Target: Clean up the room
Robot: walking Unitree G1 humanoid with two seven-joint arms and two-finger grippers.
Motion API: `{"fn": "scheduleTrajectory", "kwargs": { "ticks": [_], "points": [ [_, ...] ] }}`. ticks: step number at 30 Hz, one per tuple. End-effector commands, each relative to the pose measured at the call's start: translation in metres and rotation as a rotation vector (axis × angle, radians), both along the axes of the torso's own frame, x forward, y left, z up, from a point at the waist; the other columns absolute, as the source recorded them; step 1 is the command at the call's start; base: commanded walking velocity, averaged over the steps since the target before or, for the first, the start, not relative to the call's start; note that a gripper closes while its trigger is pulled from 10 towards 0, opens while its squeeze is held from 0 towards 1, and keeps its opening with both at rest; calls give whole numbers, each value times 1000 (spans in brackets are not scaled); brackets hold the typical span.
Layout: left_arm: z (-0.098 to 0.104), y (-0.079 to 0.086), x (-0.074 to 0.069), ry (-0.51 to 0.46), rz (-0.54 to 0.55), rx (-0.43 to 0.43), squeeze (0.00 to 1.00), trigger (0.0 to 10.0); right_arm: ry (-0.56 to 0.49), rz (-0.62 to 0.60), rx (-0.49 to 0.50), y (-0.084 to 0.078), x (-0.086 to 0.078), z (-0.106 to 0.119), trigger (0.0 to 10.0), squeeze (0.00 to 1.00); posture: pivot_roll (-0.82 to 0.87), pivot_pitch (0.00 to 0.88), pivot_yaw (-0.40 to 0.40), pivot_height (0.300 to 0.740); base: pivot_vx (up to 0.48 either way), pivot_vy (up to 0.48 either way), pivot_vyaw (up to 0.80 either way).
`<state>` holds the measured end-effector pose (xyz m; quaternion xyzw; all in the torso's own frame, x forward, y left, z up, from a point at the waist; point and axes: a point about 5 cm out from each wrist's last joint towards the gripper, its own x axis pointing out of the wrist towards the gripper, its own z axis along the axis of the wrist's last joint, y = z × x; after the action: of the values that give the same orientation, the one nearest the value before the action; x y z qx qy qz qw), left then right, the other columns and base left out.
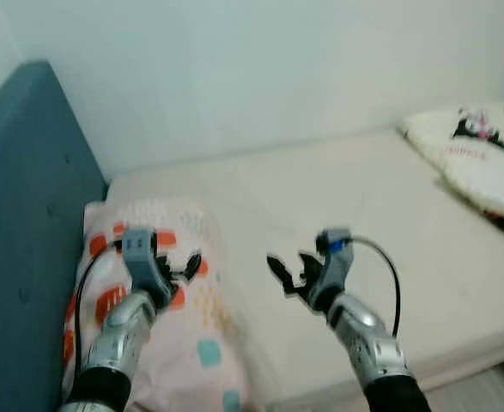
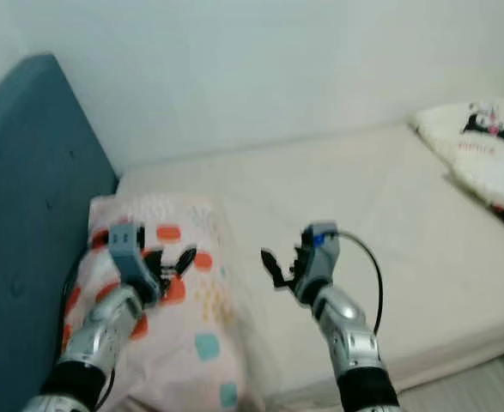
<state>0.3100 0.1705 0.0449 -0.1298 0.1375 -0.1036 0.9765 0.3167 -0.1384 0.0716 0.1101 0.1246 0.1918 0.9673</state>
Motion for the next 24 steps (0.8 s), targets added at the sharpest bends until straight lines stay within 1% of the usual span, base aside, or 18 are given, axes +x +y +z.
{"fn": "scheduleTrajectory", "kwargs": {
  "ticks": [1, 2, 4, 6, 7, 9, 10, 11, 12, 13, 14, 15, 16, 18, 19, 20, 22, 24],
  "points": [
    [-23, 16, -15, 87, 28, 69, 0, 10000, 85, -24, -48, -5, -9, -24, 10000, 0, -146, 3, 34, 740, 0, 0, 0],
    [-23, 16, -15, 87, 28, 69, 0, 10000, 85, -24, -48, -5, -9, -24, 10000, 0, -146, 3, 34, 740, 0, 0, 0],
    [-44, 34, -31, 189, 83, 119, 0, 10000, 165, -65, -88, -11, -19, -47, 10000, 0, -146, 3, 33, 740, 0, 0, 0],
    [-63, 49, -51, 291, 124, 155, 0, 10000, 283, -109, -202, -20, -35, -75, 10000, 0, -142, 0, 32, 740, 0, 0, 0],
    [-63, 49, -51, 291, 124, 155, 0, 10000, 283, -109, -202, -20, -35, -75, 10000, 0, -142, 0, 32, 740, 0, 0, 0],
    [-71, 55, -60, 340, 142, 163, 0, 10000, 343, -120, -268, -24, -44, -87, 10000, 0, -142, 0, 32, 740, 0, -472, 0],
    [-88, 61, -81, 449, 178, 191, 0, 10000, 466, -152, -337, -33, -66, -110, 10000, 0, -134, 0, 29, 740, 0, -469, 0],
    [-88, 61, -81, 449, 178, 191, 0, 10000, 466, -152, -337, -33, -66, -110, 10000, 0, -134, 0, 29, 740, 0, -469, 0],
    [-93, 62, -88, 481, 187, 199, 0, 10000, 503, -166, -344, -35, -73, -117, 10000, 0, -134, 0, 29, 740, 0, -469, 0],
    [-108, 62, -109, 586, 210, 215, 0, 10000, 615, -215, -334, -41, -96, -134, 10000, 0, -130, 0, 28, 740, 0, -469, 0],
    [-113, 62, -116, 621, 217, 219, 0, 10000, 652, -233, -322, -42, -104, -139, 10000, 0, -130, 0, 28, 740, 0, -469, 0],
    [-113, 62, -116, 621, 217, 219, 0, 10000, 652, -233, -322, -42, -104, -139, 10000, 0, -130, 0, 28, 740, 0, -469, 0],
    [-119, 60, -125, 663, 217, 227, 0, 10000, 686, -237, -318, -42, -112, -144, 10000, 0, -128, 0, 26, 740, 0, -469, 0],
    [-122, 60, -130, 685, 216, 233, 0, 10000, 701, -237, -318, -42, -116, -147, 10000, 0, -128, 0, 26, 740, 0, -469, 0],
    [-131, 58, -148, 762, 211, 254, 0, 10000, 745, -220, -345, -40, -129, -154, 10000, 0, -130, 0, 26, 740, 0, -469, 0],
    [-131, 58, -148, 762, 211, 254, 0, 10000, 745, -220, -345, -40, -129, -154, 10000, 0, -130, 0, 26, 740, 0, -469, 0],
    [-137, 57, -163, 815, 213, 259, 0, 10000, 782, -239, -349, -41, -140, -160, 10000, 0, -131, 0, 27, 740, 0, -469, 0],
    [-139, 58, -166, 825, 210, 260, 0, 10000, 794, -251, -345, -42, -142, -161, 10000, 0, -133, 0, 28, 740, 0, -471, 0]
  ]
}}
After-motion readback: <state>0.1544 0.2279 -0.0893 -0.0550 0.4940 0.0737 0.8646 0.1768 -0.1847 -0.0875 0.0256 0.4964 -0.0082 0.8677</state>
